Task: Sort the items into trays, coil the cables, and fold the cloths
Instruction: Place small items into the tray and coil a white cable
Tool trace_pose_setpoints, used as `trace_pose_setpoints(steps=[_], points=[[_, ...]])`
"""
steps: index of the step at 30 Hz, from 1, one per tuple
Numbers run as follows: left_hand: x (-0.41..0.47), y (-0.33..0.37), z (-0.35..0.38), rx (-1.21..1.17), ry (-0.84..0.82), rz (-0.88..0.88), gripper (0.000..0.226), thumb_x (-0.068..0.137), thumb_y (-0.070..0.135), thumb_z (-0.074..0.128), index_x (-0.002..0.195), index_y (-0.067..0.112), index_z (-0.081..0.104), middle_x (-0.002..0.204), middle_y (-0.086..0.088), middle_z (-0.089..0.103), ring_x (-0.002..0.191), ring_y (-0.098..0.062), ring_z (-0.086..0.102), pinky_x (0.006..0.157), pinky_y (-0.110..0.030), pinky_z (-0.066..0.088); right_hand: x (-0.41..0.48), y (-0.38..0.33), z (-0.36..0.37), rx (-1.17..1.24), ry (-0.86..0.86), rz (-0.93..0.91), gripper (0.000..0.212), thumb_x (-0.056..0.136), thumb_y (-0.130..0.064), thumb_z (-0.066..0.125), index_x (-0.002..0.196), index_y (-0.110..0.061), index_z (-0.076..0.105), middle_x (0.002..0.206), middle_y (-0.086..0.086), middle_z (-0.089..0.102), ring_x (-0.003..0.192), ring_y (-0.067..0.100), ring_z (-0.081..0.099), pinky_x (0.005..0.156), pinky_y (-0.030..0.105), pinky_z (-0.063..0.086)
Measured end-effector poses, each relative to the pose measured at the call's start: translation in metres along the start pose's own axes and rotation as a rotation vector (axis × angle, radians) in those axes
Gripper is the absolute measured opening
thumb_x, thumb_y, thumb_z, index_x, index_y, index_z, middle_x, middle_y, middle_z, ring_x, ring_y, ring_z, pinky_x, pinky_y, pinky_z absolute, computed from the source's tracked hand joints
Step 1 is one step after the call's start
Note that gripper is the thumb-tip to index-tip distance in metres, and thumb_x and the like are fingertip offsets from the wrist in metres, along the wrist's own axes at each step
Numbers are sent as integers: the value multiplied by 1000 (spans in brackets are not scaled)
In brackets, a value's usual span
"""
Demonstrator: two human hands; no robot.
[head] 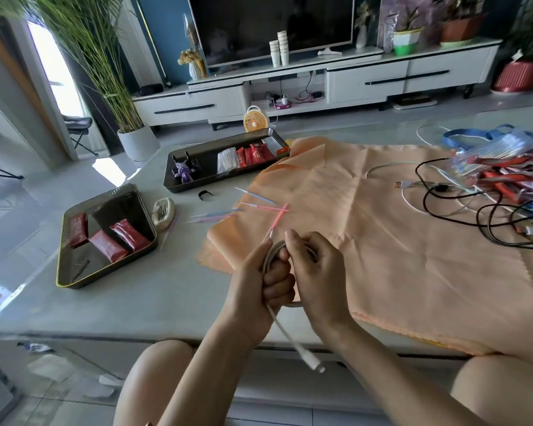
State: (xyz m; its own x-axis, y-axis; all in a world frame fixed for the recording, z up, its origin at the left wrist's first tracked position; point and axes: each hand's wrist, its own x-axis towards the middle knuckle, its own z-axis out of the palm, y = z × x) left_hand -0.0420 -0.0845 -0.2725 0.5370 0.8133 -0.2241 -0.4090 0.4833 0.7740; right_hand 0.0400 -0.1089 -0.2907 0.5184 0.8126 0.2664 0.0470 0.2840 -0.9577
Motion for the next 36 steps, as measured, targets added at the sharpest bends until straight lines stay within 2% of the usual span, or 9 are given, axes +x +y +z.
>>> trace_pose_setpoints(steps=[4,8,14,19,22,25,28,31,36], points=[[-2,-8,3,209,186,110,53,99,40,31,59,14,54,37,8,23,27,-3,20,30,-11,20,-2,3,-1,-83,32,26,34,92,-30,57,65,-10,57,55,-7,59,52,3,53,56,16,42],[-7,-21,11,364,288,261,50,98,41,35,66,17,65,42,9,31,33,-5,29,36,-15,29,-6,5,1,-32,93,135,33,94,-33,52,75,-9,61,63,-1,65,60,21,61,65,44,55],[-9,-45,20,484,440,422,31,99,27,39,85,12,62,46,13,41,44,-2,39,46,-15,37,-3,9,-2,-112,245,139,35,98,-28,44,78,-4,59,61,-5,54,58,10,49,61,27,36],[-5,-42,12,613,522,497,33,100,23,37,81,9,61,45,11,42,43,-5,37,50,-25,33,9,5,-13,-77,63,277,29,93,-12,44,66,-10,56,55,-2,52,56,16,48,61,31,41],[-1,-32,9,714,399,446,34,99,18,40,69,12,55,43,10,40,42,-8,32,45,-21,28,13,-1,-25,-35,-33,241,18,93,-19,46,79,-16,57,51,-6,57,43,7,49,46,20,41],[1,-23,15,730,211,337,34,100,12,39,68,9,50,40,10,37,36,-5,29,38,-16,24,13,-2,-34,0,-52,201,7,94,-26,52,95,-20,53,59,-4,56,42,11,49,42,25,40],[5,-13,23,742,48,208,33,100,11,39,71,4,54,39,11,34,34,-4,24,36,-15,21,17,2,-47,-393,-50,-48,35,96,-28,48,75,-2,60,70,8,57,60,20,57,59,35,46],[12,-9,34,835,29,214,38,98,9,40,62,10,53,38,11,34,35,-4,26,37,-15,22,19,-2,-69,-854,-79,-402,52,98,-35,33,70,-4,64,71,5,53,69,23,52,65,37,41],[29,-28,60,732,56,205,41,95,5,39,56,12,41,40,8,36,34,-7,28,36,-15,22,19,-2,-98,-616,-239,-175,49,92,-52,30,81,-11,54,65,-1,57,63,15,52,61,35,43]])
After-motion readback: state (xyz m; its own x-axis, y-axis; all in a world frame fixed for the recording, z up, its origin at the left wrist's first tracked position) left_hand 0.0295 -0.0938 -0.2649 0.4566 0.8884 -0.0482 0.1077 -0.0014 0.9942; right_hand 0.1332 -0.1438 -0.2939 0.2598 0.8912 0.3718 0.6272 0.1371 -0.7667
